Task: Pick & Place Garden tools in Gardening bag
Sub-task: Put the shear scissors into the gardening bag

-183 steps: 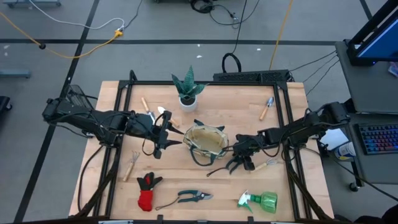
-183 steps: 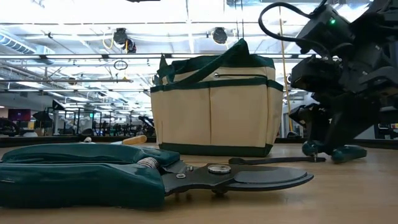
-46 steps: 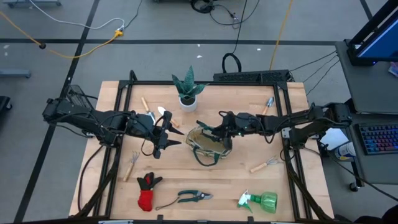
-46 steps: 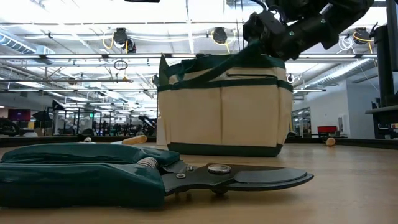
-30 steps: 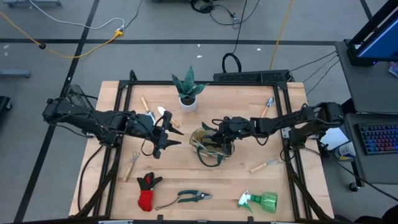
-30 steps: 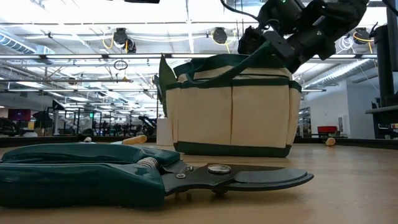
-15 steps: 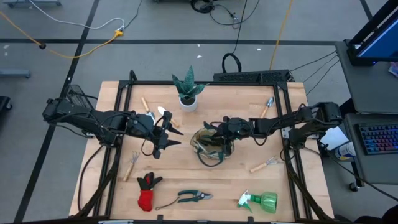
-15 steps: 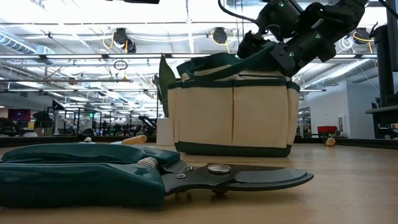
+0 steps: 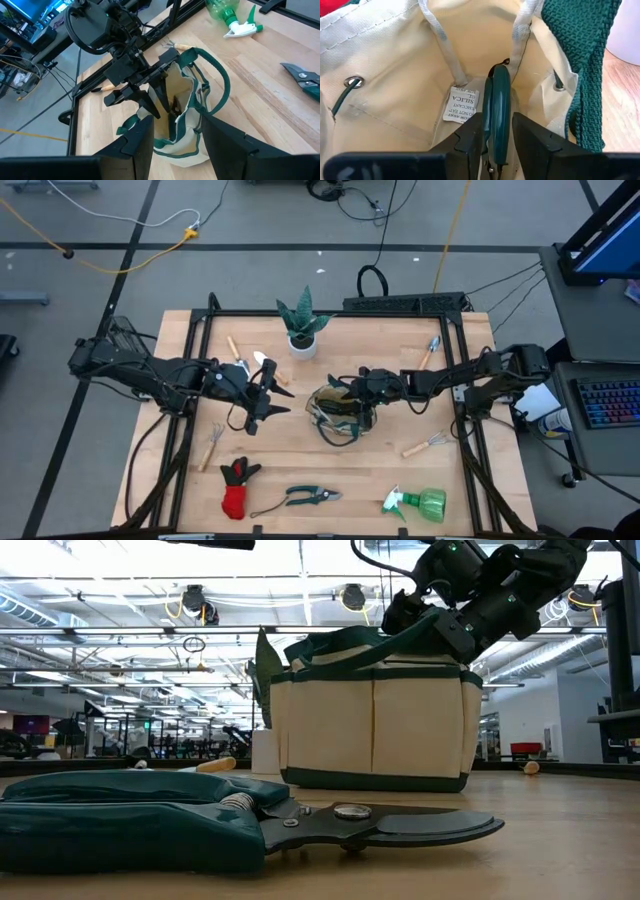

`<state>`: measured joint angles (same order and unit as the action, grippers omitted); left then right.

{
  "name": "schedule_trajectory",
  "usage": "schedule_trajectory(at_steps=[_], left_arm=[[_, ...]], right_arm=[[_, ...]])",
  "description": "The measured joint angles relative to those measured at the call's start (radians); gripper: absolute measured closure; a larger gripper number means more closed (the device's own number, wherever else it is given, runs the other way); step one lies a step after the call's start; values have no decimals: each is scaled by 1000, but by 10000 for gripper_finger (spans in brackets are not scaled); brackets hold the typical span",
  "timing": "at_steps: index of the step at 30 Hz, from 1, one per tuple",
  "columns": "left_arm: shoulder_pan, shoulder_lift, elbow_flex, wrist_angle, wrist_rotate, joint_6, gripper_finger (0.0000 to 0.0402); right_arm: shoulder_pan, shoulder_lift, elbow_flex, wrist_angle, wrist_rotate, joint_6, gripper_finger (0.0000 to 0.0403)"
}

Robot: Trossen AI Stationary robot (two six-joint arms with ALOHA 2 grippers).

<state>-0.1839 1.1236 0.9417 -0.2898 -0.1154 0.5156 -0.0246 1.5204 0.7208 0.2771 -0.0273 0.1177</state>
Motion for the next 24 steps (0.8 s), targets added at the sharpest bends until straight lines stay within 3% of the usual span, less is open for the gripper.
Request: schedule_trajectory(at_steps=[16, 24], left_arm=[[0, 0, 0, 1, 0, -76, 231], [-1, 0, 0, 1, 1, -105, 231]], right_arm=[[0, -25, -3, 58, -55, -31, 297], [0, -49, -2, 56, -54, -34, 239]])
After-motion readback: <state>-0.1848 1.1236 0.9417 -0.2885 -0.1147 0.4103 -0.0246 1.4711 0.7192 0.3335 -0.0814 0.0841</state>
